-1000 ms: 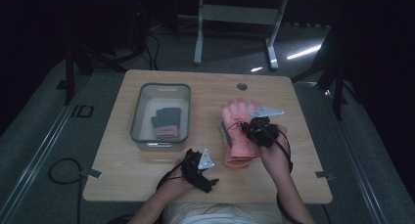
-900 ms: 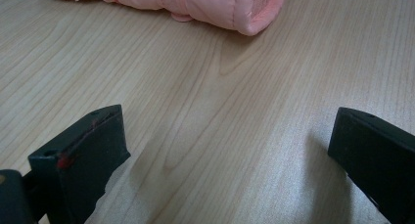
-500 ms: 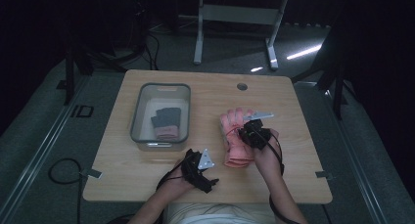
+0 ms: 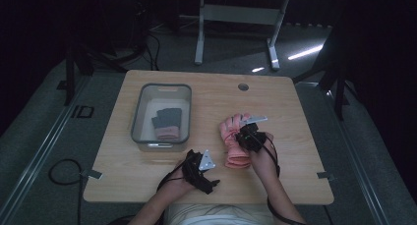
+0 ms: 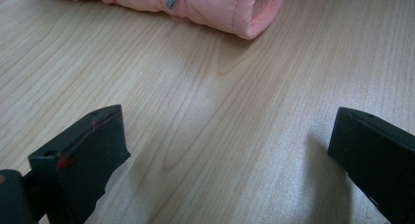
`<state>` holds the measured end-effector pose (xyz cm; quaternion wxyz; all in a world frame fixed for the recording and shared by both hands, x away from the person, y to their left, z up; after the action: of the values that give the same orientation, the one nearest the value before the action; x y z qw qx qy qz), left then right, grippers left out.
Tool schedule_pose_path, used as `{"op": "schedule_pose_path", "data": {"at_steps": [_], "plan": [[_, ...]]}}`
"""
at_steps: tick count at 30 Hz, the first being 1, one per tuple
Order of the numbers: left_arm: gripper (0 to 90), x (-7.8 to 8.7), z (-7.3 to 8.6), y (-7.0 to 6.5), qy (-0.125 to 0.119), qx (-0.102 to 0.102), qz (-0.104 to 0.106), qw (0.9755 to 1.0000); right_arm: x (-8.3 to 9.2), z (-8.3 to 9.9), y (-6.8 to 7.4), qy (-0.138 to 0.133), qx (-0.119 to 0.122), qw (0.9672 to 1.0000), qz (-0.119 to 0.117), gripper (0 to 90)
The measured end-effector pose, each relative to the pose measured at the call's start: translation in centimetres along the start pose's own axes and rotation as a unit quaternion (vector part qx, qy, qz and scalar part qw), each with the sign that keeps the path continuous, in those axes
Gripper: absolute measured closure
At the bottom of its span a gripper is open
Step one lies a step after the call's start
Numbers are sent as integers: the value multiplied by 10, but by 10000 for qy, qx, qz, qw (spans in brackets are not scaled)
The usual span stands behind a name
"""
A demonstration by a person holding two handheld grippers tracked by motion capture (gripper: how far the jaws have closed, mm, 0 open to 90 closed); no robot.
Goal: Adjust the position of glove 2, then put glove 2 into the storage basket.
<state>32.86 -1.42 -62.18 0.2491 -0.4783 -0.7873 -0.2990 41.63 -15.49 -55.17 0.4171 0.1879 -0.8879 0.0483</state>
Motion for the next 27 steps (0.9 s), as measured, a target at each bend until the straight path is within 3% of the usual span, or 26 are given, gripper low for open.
{"op": "schedule_pose_path", "data": {"at_steps": [5,7,13,19,21,24,27], "plan": [[5,0,0,0,-3,-7,2,10000,3,-3,1,-42,-20,9999,-89,787],[5,0,0,0,-3,-31,-10,10000,8,-5,2,-103,32,9999,-104,722],[5,0,0,0,-14,0,-2,10000,26,-14,4,-375,32,9983,-437,514],[5,0,0,1,-14,1,28,10000,35,-18,-9,-616,-28,9966,-547,293],[5,0,0,1,-20,7,31,10000,38,-19,-11,-673,-118,9948,-758,195],[5,0,-1,1,-40,14,16,10000,43,-18,-13,-733,-172,9922,-997,152],[5,1,-1,1,-62,42,19,10000,45,-19,-15,-821,-154,9913,-1015,145]]}}
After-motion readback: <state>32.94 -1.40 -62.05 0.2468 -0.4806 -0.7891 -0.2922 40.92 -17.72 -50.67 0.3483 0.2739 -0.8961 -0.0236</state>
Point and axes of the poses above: each handheld gripper's, and its own axes: x roughly backward along the jaws, z roughly out of its underside, y roughly to its left, the point moved 7 cm from there along -x, roughly forward along the jaws, and after that the axes turned 11 degrees about -x, right-handed, at the moved point
